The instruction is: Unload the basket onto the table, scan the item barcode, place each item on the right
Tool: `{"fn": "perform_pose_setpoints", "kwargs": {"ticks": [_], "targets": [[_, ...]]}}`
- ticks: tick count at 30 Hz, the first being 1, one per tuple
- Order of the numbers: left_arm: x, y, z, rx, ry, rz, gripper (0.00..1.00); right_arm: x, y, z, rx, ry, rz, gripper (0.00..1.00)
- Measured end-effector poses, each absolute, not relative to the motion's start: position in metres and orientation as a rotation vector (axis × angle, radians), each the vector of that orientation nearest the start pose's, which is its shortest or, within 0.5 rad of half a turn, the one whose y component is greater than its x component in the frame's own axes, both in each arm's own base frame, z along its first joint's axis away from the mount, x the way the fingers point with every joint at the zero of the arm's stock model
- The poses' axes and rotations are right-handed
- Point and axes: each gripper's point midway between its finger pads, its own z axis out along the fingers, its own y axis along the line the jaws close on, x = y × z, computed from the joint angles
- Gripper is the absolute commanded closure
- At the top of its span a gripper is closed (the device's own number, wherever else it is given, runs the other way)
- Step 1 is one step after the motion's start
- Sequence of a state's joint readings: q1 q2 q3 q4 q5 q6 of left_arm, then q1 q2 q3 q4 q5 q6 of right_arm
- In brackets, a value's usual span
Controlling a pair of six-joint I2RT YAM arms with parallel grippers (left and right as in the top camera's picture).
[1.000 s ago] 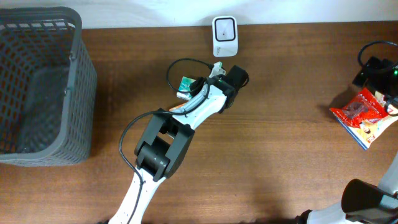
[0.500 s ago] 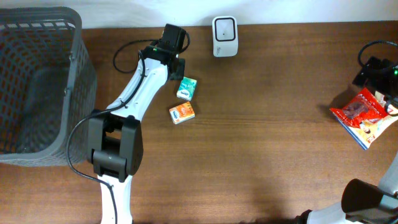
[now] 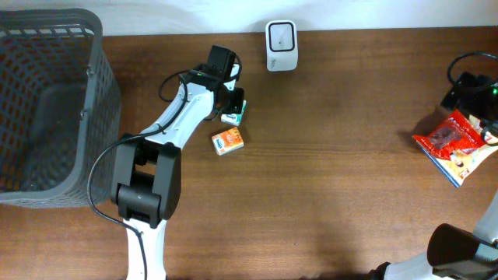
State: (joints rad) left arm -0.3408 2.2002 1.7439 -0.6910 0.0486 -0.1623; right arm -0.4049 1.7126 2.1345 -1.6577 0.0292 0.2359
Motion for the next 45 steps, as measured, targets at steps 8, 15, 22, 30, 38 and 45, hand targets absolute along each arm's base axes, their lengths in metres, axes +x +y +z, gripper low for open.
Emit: {"fn": "perform_pose_setpoints", "kwargs": {"ticks": [8,15,22,30,38,45], "targets": [[0.492,-0.179,0.038,0.251,2.718,-0.182,1.0,0.307,-0.137,0.298,0.892,2.667,-0.081,0.02],[0.493,-0.178,0.02,0.25,2.734,-0.165,1.0,0.307,-0.137,0.297,0.893,2.668,-0.081,0.02],[0.502,-0.156,0.022,0.209,2.697,0.044,1.0,0.307,-0.137,0.297,0.893,2.669,-0.08,0.02],[0.503,-0.152,0.022,0.199,2.697,0.049,1.0,0.307,-0.137,0.297,0.892,2.669,-0.081,0.02],[0.505,-0.151,0.025,0.171,2.695,0.01,1.0,0.307,-0.137,0.297,0.893,2.669,-0.08,0.02],[0.507,-0.146,0.028,0.157,2.693,0.018,1.0,0.307,-0.137,0.297,0.893,2.67,-0.08,0.02]]}}
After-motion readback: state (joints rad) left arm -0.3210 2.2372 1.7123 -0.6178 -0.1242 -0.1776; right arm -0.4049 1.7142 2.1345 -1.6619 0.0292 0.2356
